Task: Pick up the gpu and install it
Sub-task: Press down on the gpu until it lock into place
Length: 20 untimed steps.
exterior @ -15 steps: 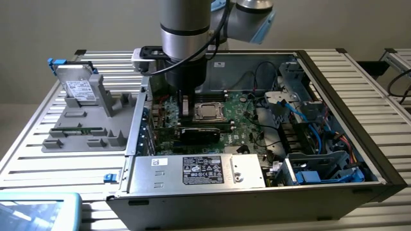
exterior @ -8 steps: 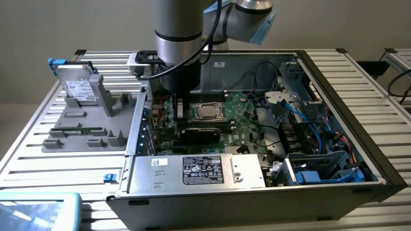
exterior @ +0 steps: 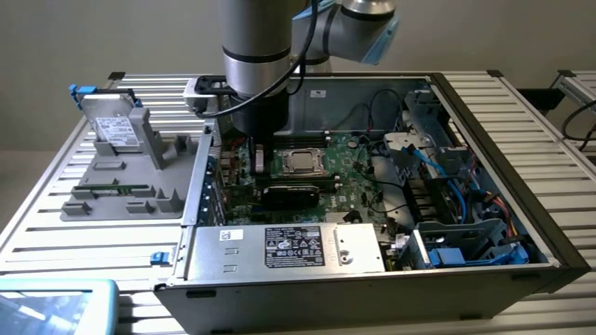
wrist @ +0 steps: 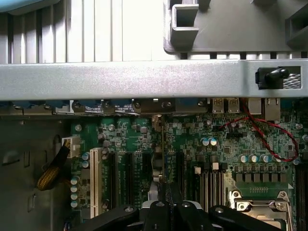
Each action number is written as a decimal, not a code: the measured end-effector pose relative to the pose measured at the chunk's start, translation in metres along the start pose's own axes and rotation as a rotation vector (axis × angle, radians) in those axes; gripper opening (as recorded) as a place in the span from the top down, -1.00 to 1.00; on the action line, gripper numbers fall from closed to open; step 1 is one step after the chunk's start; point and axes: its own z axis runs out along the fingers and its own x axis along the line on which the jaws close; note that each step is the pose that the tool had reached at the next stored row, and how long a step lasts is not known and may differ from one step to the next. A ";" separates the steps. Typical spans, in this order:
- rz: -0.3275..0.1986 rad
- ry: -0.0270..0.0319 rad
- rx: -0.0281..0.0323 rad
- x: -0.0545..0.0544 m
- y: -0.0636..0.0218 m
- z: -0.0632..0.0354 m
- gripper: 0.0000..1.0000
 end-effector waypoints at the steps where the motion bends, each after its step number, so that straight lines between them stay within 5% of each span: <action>1: 0.000 0.0006 0.0002 0.000 0.0001 0.0000 0.76; 12: 0.002 0.0047 0.0041 0.000 0.0035 0.0050 0.76; 20: 0.002 0.0054 0.0008 0.000 -0.0194 -0.0021 0.76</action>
